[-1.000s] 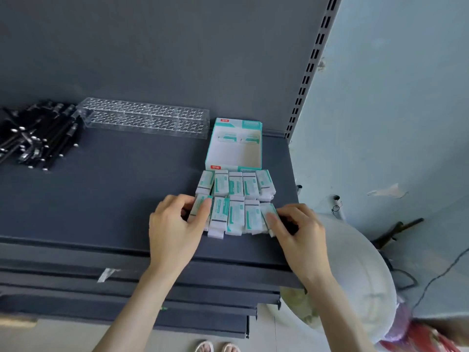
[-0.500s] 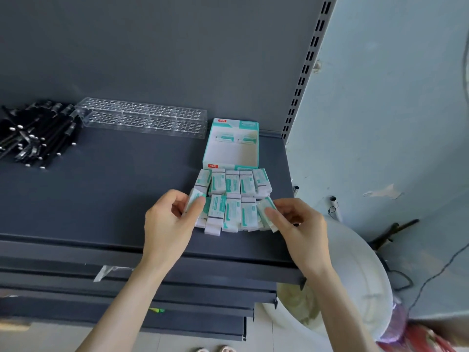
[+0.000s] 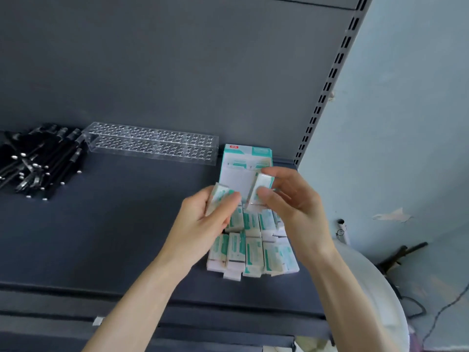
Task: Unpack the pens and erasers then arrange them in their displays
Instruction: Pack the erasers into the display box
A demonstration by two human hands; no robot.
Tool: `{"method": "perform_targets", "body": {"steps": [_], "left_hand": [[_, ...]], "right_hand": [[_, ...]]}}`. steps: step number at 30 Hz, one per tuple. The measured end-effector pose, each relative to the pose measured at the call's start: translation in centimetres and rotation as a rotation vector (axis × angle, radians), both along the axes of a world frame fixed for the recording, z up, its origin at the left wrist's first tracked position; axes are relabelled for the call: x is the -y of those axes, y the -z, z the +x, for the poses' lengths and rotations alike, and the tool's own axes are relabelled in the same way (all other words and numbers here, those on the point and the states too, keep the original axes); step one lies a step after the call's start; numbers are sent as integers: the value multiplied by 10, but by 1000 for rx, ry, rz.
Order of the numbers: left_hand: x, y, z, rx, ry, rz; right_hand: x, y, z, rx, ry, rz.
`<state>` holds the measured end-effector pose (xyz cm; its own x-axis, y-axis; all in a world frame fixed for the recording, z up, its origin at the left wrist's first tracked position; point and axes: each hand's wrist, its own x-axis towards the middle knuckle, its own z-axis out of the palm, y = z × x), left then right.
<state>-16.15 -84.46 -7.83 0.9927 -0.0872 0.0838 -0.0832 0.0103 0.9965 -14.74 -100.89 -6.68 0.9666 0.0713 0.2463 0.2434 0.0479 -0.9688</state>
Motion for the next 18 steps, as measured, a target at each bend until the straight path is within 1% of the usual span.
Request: {"method": "perform_targets", "body": {"steps": [2,7,10,12,14,16,18], "left_hand": [[-8,-3,15,-77,62,-32],[-33,1,58,-223,201,-191],[-41,5,78,-218,205,-157],[-42,10,88,-193,157,-83],[-40,17,99,-138,86,6],[-35,23,108,-83,29,83],[-31,28,114,-67,-21,117]], "right_hand": [[-10,-2,12,4,-8,16],[-30,4,43,-16,-2,65],[-33,8,54,-87,28,63],[-32,10,62,-142,76,-3],[-28,12,71,-169,136,-131],[-23,13,83,-177,155,-234],[-19,16,96,-172,180,-344]]}}
